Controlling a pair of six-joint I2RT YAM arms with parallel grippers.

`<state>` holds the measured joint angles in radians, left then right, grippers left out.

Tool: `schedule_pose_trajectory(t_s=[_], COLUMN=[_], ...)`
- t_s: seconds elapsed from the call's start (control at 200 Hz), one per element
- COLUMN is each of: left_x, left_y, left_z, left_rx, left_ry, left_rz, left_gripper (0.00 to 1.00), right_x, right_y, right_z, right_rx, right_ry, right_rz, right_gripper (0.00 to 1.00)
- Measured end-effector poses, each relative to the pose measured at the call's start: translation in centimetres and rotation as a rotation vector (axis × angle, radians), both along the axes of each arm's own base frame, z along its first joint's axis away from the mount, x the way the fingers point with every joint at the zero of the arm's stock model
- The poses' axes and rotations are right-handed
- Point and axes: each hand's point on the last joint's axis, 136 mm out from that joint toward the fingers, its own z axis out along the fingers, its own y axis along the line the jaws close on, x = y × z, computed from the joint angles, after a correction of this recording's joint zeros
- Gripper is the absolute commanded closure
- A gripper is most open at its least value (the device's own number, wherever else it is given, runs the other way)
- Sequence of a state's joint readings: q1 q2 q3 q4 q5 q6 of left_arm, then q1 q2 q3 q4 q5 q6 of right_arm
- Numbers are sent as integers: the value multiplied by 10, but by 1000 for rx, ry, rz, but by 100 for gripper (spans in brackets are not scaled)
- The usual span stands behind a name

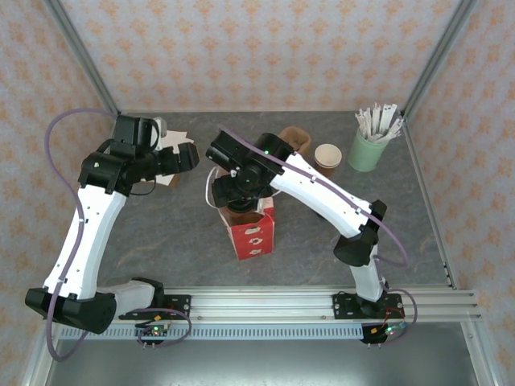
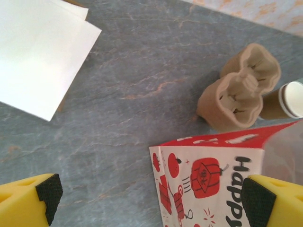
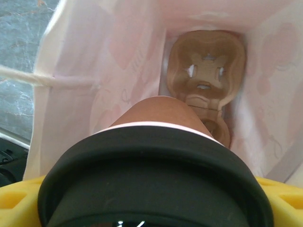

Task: Pack the takeout coffee

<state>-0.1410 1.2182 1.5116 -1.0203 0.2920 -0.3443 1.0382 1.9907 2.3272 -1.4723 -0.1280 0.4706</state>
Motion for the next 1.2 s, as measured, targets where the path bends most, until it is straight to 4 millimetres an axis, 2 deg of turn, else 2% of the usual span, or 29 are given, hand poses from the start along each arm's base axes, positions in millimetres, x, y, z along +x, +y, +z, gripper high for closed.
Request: schedule_pose_trajectory(t_s=[0.245,0.445,0.551,0.711,0.891,1.041,1.201], left_x=[11,21,30,49,69,72,70], left_y=[-28,-45,-54,-66,-79,-89,-92], left_z=[-2,-1,5,5,-12,-31,-37], left_rx=[-129,-191,-219,-239,-250,-251,-244], left_ry=[18,32,28,38,99,159,177], left_rz=[-114,-187,-229,-294,-366,-408,-422], left_gripper=[1,2,5,11,16,19,19], right_x=[-1,6,10,12,19,24,24], right_y=[-4,-6,-7,-6,6,13,12], right_z=[0,29,35,32,21,10,7], right_rx=[-18,26,28,22,15,-1,-12], right_ry=[1,-79,-105,-111,-113,-109,-106], right_rz=[5,-1,-3,-2,12,22,21], right_gripper=[15,15,15,15,15,15,15])
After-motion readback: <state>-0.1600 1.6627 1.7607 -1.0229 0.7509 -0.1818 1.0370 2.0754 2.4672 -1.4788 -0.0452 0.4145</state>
